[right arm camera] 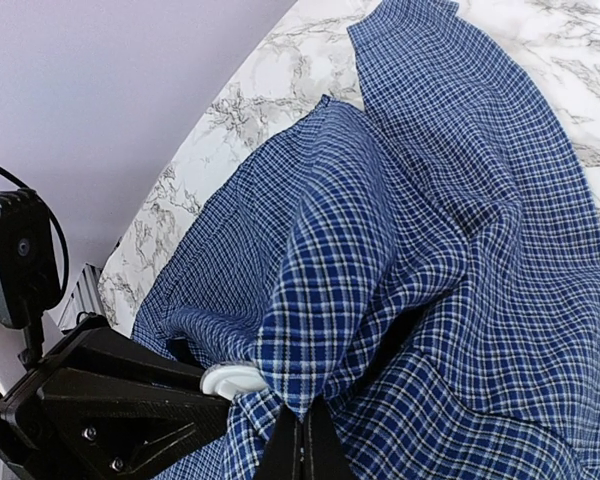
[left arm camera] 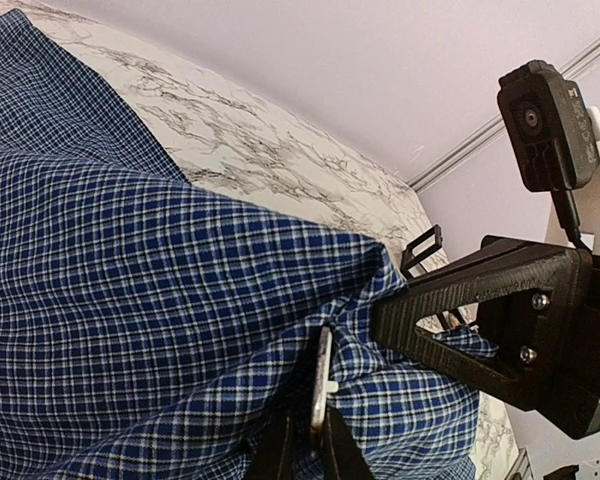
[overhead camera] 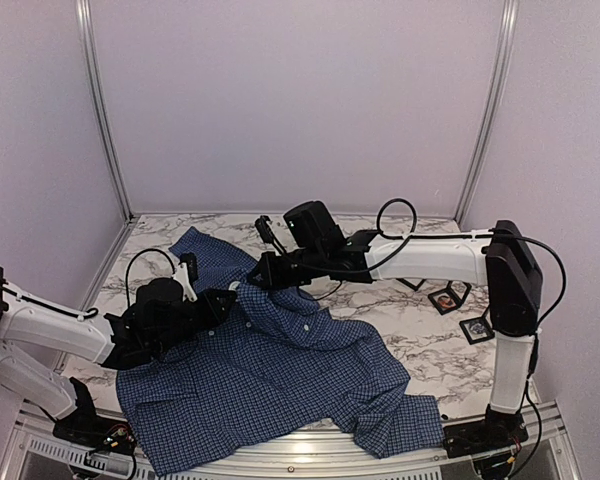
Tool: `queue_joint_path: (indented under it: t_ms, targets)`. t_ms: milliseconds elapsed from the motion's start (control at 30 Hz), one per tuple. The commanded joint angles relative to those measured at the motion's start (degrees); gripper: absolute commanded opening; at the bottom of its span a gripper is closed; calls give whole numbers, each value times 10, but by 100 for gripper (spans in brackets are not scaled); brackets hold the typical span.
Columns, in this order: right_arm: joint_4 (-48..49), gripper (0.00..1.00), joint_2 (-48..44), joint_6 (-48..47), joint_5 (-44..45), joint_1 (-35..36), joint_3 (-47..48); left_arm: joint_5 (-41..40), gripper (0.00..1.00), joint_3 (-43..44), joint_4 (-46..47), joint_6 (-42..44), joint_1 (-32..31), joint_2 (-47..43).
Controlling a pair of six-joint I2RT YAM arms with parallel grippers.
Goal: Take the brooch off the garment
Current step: Pick up the brooch from the flattened clothing, then open the brooch with the flattened clothing.
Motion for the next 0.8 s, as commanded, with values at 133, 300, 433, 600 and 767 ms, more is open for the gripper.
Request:
queue_joint_path:
  t_ms: [133, 300, 433, 600, 767]
  targets:
    - [3, 0, -18, 2, 10, -6, 3, 10, 9, -4, -7, -2, 2, -4]
    - [1, 0, -21, 1, 13, -6, 0, 12, 0, -3, -5, 0, 2, -7]
    - [4, 0, -29, -2, 15, -8, -15, 7, 0, 3, -14, 15, 6, -25]
    - [15, 0, -40, -1, 20, -10, -42, 49, 0, 5, -3, 24, 27, -44]
    - [37, 0, -51, 0, 14, -15, -67, 125, 0, 14, -2, 39, 55, -49]
